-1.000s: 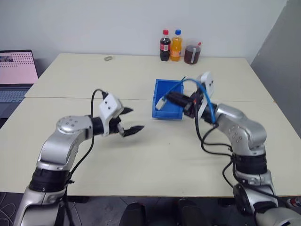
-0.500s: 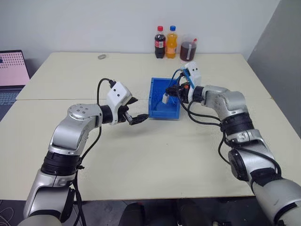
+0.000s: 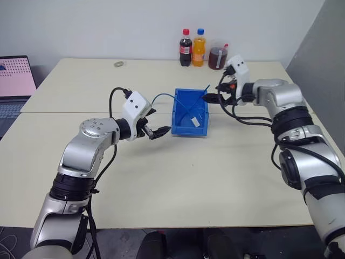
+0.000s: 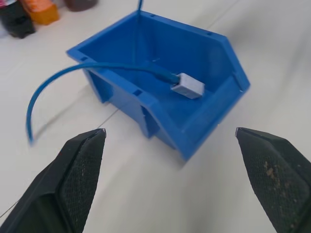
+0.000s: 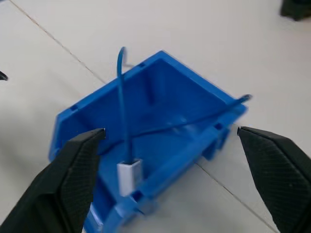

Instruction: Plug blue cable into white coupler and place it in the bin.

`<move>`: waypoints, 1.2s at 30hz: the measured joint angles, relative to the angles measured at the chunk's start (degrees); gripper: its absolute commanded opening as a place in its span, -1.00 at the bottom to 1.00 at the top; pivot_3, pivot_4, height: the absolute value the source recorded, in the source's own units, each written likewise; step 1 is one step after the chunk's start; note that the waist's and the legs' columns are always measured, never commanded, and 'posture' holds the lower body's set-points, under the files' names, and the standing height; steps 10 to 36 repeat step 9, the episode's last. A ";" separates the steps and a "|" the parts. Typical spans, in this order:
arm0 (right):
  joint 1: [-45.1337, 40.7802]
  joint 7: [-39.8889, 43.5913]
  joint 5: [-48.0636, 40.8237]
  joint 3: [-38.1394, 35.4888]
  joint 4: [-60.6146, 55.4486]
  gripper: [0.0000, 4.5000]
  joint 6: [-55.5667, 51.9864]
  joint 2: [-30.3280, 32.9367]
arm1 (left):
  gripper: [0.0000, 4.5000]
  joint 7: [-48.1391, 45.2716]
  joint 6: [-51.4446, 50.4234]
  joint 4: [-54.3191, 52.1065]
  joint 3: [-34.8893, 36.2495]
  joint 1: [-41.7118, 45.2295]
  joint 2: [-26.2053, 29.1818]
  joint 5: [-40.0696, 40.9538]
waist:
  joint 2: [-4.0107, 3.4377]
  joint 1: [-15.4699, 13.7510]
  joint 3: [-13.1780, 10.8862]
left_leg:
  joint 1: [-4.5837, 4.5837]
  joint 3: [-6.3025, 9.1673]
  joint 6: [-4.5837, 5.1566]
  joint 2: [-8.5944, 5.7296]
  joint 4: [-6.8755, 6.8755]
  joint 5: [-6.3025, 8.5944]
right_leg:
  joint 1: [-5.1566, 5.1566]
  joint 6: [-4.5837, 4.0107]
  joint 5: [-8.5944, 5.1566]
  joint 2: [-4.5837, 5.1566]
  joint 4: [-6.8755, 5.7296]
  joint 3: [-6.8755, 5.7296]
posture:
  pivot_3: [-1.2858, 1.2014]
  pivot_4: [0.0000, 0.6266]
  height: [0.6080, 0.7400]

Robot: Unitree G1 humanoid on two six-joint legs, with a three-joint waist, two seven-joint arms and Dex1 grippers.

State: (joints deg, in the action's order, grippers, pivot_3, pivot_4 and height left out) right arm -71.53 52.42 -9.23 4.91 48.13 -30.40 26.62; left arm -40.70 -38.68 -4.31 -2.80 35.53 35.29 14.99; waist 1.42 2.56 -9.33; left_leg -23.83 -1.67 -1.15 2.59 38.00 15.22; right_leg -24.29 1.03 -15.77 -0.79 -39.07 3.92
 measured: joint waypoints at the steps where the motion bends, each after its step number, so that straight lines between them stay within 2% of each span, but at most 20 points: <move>1: 2.02 0.51 -0.46 -0.78 -3.02 0.99 0.76 0.86 | 1.00 1.40 0.07 0.55 1.04 -0.15 -0.06 -0.38 | 0.00 -0.16 0.00 | 0.00 0.02 0.00 0.01 0.00 0.00 | 0.01 0.00 0.00 0.04 0.02 0.01 | 0.03 -0.52 1.00; 5: 15.77 1.94 -3.62 -3.30 -21.11 0.99 -0.90 3.81 | 1.00 7.93 0.23 1.65 5.45 -1.15 -0.11 -2.45 | 0.00 -0.44 0.00 | -0.03 0.01 0.00 0.05 -0.04 0.00 | -0.04 0.00 0.00 0.12 0.01 0.03 | 0.03 -0.52 1.00; 7: 25.78 2.23 -6.87 -5.06 -35.07 0.99 -3.76 5.20 | 1.00 10.66 -0.10 1.61 8.10 -3.04 0.39 -2.89 | -0.01 -0.71 0.00 | -0.06 0.12 0.00 0.10 -0.02 0.00 | -0.01 0.00 0.00 0.14 0.01 0.01 | 0.03 -0.52 1.00; 9: 30.48 1.43 -8.49 -6.21 -41.57 0.99 -6.06 6.04 | 1.00 11.52 -0.47 1.94 9.63 -4.19 0.61 -2.96 | -0.06 -0.71 -0.03 | -0.07 0.11 -0.01 0.03 0.01 0.00 | -0.07 -0.01 0.01 0.15 -0.09 0.02 | 0.03 -0.52 1.00; 36: 30.48 1.43 -8.49 -6.21 -41.57 0.99 -6.06 6.04 | 1.00 11.52 -0.47 1.94 9.63 -4.19 0.61 -2.96 | -0.06 -0.71 -0.03 | -0.07 0.11 -0.01 0.03 0.01 0.00 | -0.07 -0.01 0.01 0.15 -0.09 0.02 | 0.03 -0.52 1.00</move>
